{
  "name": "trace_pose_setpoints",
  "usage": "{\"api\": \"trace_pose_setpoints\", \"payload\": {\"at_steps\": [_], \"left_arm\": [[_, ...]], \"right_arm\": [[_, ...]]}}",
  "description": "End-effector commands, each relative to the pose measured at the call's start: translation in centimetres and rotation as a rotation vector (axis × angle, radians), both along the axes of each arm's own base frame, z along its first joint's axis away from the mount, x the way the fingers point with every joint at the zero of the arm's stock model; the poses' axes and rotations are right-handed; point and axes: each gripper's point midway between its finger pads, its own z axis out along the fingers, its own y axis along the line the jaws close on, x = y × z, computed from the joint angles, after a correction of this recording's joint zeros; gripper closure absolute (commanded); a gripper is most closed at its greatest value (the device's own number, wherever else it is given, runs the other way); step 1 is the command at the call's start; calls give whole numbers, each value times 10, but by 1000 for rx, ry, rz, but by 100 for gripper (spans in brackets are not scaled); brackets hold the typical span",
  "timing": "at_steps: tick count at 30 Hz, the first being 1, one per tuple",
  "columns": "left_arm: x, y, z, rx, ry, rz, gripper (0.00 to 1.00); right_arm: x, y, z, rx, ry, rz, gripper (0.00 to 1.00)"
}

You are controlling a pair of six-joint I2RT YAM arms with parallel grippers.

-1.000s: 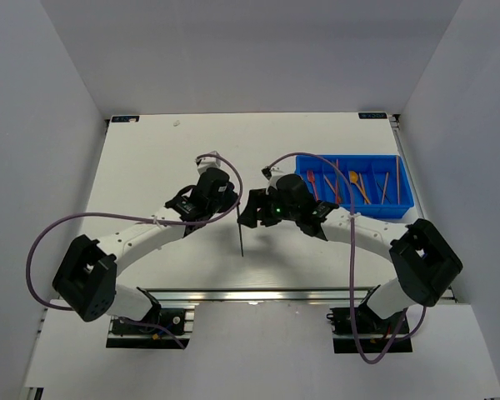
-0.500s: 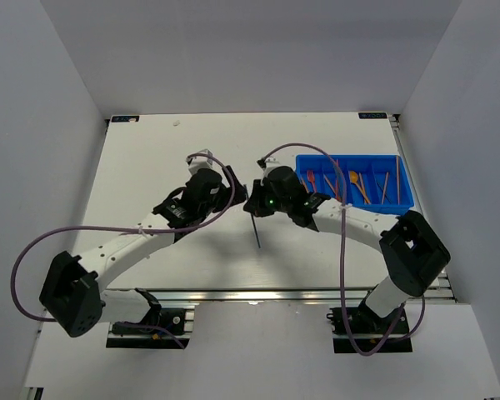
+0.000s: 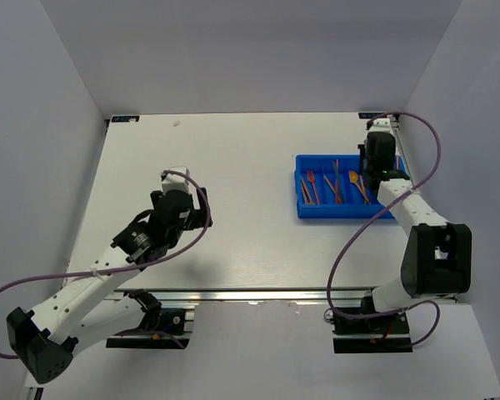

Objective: Sort the eating utensils into containers

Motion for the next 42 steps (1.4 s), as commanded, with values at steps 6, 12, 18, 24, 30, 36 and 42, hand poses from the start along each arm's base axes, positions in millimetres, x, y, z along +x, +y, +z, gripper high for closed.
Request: {"api": "trace_pose_setpoints", "payload": {"at_steps": [6,12,18,24,30,36,42], "left_arm": [[-17,-4,-9,21,16,-113,2],[-18,-4,-11,25,24,-119,2],[-19,-7,-8,10,13,-139,2],[-18,-9,-13,21,31,-147,2],[-17,-8,-15,30,37,-138,2],[-13,1,-14,52,29,-84,2],[3,56,-2,80,-7,217,2]], "right_arm": [[55,-85,59,-217,-218,-93,100],[66,-95,40,-221,-245,-112,100],[64,-100,15,-162,-220,-107,100],[48,-112,-5,-114,-182,-188,71],[43,-115,8,-104,-195,-216,54],[44,-108,59,-14,-259,-241,13],[2,-57,71,220,-200,-166,11]]}}
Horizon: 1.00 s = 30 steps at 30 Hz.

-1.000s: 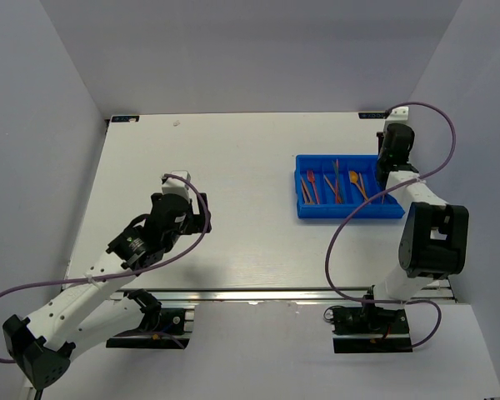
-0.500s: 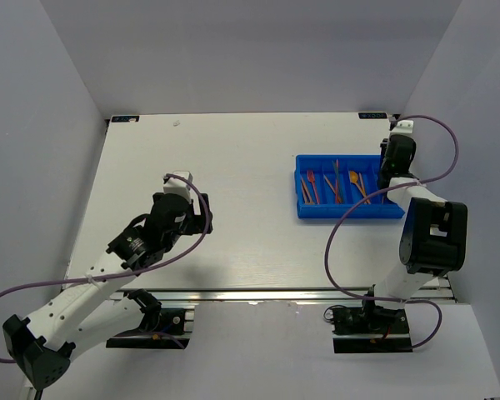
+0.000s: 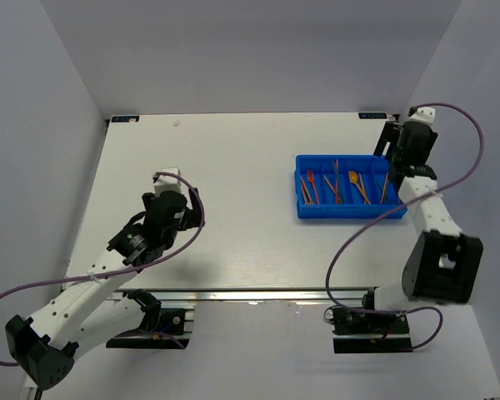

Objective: Sort the eating utensils into containers

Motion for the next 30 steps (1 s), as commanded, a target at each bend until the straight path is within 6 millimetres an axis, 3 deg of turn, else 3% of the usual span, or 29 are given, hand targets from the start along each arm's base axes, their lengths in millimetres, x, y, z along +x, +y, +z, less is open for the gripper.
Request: {"api": "trace_pose_setpoints", "payload": {"at_steps": [1,2,3,4,5,6,7,12,14,15,16,19,23,25,30], "left_arm": [[13,47,21,7,-64,260,2],[14,54,23,-1,-71,291,2],[17,65,28,-17,-85,339,2],[18,71,31,-34,-97,368,2],[19,76,33,-34,-105,388,2],[19,83,37,-24,-114,414,2],[19,89,40,0,-119,432,2],[7,126,63,143,-174,574,2],[1,137,73,159,-206,621,2],[0,137,74,149,-214,626,2],[0,136,70,130,-216,626,2],[6,119,57,59,-209,534,2],[2,120,52,70,-181,529,2],[-7,129,60,72,-201,563,2],[-25,139,89,-16,-347,556,2]], "right_arm": [[-36,47,37,143,-76,99,11],[-45,56,39,144,-85,128,11],[-57,70,28,153,-64,163,11],[-70,89,43,165,-97,232,11],[-84,98,36,182,-55,262,11],[-97,111,51,182,-87,322,11],[-108,121,44,190,-69,375,11],[-160,120,56,190,-79,365,11],[-169,122,52,172,-95,383,11],[-172,120,62,151,-162,378,11],[-172,111,56,143,-166,327,11],[-169,121,33,187,-69,355,11],[-165,145,43,273,-58,451,11],[-174,159,56,307,-87,528,11],[-204,146,83,277,-181,497,11]]}}
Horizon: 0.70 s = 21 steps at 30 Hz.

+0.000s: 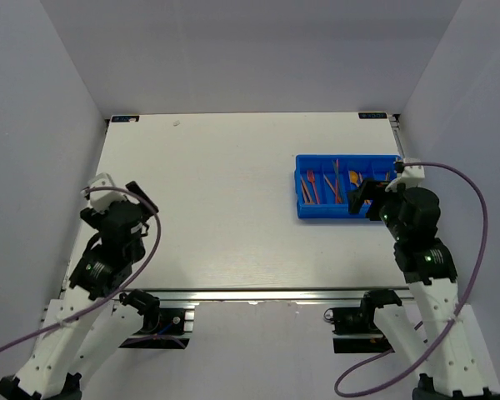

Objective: Sort the eating utensils into containers

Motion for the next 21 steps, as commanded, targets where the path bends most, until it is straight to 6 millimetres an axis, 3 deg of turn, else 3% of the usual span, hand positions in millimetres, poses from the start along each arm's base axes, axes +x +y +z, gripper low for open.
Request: {"api": "trace_pose_setpoints", "payload": {"at_steps": [1,5,9,11,21], "left_arm": [[-14,12,21,-11,-105,12,2],[-23,24,30,-6,-130,61,2],[-20,15,20,-27,-128,13,2],[-20,17,19,-26,-120,25,2],[-20,16,16,-24,-111,22,2]], "right_arm": [[-21,1,44,32,-106,18,11],[-46,1,41,-11,-98,61,11],[-55,-16,42,-27,-107,-28,11],[-60,-11,46,-38,-153,21,11],[-55,-12,38,-43,-138,13,11]]}}
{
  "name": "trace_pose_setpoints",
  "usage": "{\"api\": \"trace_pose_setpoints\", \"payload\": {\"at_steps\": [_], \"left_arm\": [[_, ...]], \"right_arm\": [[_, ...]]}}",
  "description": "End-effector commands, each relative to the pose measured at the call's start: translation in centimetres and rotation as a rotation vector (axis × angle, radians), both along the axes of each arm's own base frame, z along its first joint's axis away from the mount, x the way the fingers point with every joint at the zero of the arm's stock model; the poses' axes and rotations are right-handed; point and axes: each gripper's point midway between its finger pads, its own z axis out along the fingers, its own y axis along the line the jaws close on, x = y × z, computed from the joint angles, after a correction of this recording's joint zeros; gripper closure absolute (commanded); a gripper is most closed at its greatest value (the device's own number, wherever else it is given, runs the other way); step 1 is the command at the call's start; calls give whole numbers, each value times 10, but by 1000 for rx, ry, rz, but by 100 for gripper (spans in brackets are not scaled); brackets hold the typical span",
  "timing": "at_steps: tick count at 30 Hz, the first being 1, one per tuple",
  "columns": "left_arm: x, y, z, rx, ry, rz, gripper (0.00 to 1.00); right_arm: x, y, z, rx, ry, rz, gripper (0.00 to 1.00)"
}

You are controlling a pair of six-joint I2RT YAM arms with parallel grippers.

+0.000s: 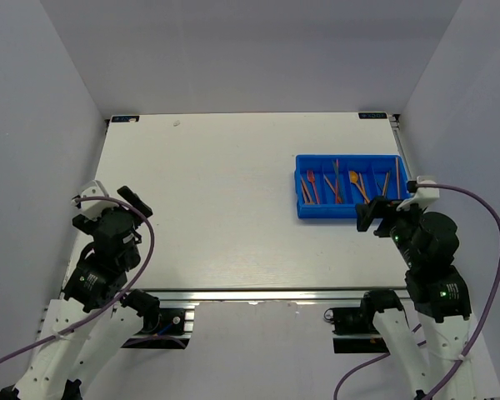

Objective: Sort the eating utensils into containers

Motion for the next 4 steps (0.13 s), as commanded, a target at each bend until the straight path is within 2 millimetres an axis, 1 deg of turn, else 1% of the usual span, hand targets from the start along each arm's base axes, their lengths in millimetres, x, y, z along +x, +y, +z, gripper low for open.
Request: {"api": "trace_pose_setpoints", "payload": {"at_steps": [1,4], "left_arm": [[1,0,-4,6,11,-3,2],[2,-1,-4,9,18,-3,2]], "right_arm": [[3,-1,0,-15,-4,-3,10],[4,-2,-1,-13,1,-12,10]]}}
